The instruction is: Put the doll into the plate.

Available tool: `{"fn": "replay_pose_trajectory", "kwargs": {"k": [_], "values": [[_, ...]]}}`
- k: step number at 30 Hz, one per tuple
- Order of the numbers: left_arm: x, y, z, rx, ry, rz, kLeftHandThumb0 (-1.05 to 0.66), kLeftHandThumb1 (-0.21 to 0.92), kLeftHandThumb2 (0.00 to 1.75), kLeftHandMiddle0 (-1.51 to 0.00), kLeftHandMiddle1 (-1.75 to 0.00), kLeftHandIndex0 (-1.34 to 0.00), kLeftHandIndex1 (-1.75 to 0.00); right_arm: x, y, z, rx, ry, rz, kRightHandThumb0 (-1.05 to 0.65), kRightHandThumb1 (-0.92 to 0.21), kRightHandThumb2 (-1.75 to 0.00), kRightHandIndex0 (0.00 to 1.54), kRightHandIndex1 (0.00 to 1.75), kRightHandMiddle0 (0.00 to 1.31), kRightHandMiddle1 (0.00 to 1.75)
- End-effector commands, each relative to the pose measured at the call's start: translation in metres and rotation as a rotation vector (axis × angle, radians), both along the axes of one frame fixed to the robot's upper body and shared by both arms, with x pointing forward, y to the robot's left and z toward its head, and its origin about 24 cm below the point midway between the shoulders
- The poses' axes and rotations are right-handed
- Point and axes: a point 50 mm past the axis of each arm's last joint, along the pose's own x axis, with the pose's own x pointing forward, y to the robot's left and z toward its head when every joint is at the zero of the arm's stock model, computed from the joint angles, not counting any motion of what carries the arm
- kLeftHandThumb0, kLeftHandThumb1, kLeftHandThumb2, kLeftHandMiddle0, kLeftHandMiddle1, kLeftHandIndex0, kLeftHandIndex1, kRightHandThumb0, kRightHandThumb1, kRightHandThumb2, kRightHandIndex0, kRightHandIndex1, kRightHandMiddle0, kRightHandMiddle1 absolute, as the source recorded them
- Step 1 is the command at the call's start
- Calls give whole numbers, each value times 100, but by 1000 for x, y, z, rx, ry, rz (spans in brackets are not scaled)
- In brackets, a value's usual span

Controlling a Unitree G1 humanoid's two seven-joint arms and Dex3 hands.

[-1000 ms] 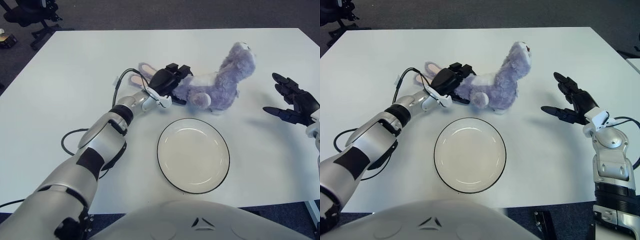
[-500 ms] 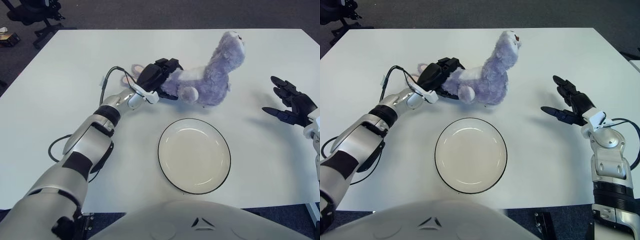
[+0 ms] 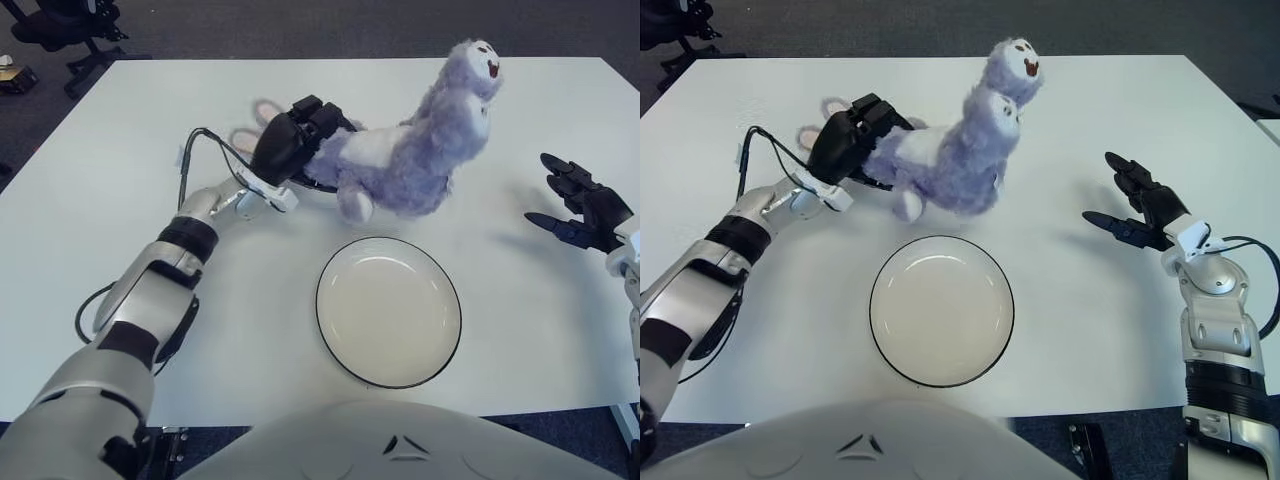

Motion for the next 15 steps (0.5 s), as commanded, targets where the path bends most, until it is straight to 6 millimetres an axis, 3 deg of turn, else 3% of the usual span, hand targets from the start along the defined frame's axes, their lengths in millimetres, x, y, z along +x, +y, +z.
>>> {"fn": "replay_pose_trajectory", "kwargs": {"k": [1, 15], "values": [[-1, 6, 4, -13, 3, -3, 14, 54, 75, -87, -175, -64, -175, 3, 0, 0, -10, 6, -8, -67, -92, -19, 16, 1, 17, 2], [-22, 11, 3, 28, -20, -5, 5, 61, 63, -89, -175, -66, -175, 6, 1, -1, -2, 14, -13, -69, -92, -21, 17, 1, 18, 2]]}}
